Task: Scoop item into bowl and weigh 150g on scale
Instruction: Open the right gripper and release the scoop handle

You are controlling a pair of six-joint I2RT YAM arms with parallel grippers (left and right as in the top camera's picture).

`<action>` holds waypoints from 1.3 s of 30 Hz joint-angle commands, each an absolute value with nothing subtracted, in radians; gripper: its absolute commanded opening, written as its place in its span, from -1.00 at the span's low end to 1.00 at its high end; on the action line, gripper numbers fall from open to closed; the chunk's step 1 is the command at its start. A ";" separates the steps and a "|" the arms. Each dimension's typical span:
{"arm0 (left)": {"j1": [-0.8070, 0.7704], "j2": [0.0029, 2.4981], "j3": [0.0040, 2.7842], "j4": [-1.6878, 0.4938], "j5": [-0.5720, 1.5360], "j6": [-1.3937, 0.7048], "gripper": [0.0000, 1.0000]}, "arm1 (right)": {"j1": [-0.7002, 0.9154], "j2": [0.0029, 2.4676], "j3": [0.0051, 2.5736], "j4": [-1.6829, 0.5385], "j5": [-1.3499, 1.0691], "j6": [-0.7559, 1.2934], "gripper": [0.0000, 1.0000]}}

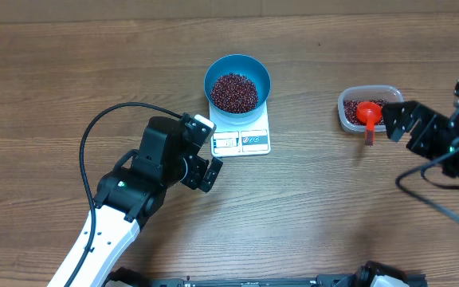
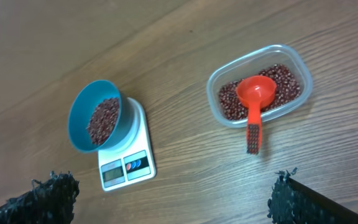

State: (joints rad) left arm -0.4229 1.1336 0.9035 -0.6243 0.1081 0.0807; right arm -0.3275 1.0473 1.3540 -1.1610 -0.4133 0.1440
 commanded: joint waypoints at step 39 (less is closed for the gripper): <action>-0.419 1.139 0.899 -0.624 0.101 0.074 0.99 | -0.160 0.922 1.282 -0.958 -0.214 0.096 1.00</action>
